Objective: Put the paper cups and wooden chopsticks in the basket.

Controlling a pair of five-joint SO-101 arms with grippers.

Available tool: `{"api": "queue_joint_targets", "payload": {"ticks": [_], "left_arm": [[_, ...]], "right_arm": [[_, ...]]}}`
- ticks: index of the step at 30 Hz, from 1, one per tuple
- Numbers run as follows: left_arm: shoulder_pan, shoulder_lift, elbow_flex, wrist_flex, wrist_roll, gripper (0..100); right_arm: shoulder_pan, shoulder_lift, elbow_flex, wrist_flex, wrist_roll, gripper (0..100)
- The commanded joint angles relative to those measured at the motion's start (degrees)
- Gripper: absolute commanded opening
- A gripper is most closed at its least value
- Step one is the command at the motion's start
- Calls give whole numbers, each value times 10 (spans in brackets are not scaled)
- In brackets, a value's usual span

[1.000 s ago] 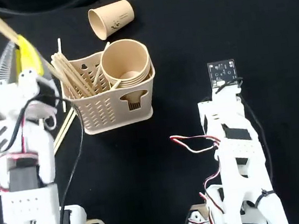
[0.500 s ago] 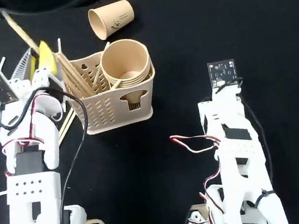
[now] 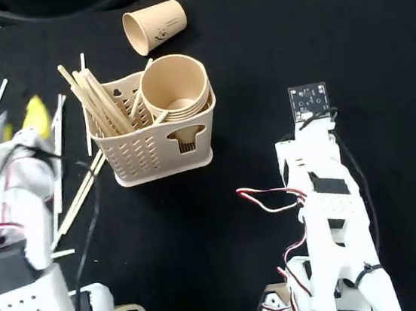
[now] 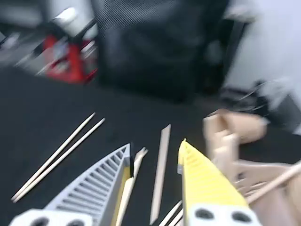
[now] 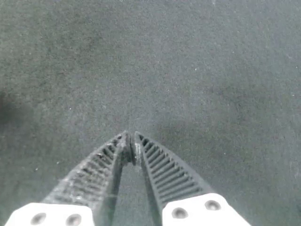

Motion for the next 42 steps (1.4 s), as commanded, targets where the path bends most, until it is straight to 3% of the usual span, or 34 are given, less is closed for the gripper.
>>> {"api": "queue_joint_targets", "payload": {"ticks": [1, 19, 31, 37, 42], "left_arm": [[-58, 84, -65, 80, -46, 173], [-104, 640, -241, 95, -263, 170], [-82, 910, -503, 106, -296, 175], [-52, 982, -628, 180, -296, 175], [-52, 1033, -718, 188, -299, 175]], "right_arm": [[-6, -18, -4, -11, 4, 13], [-5, -18, -5, -11, 4, 13], [-5, -17, -5, -11, 4, 13], [-5, -17, -5, -11, 4, 13], [-5, -17, -5, -11, 4, 13]]}}
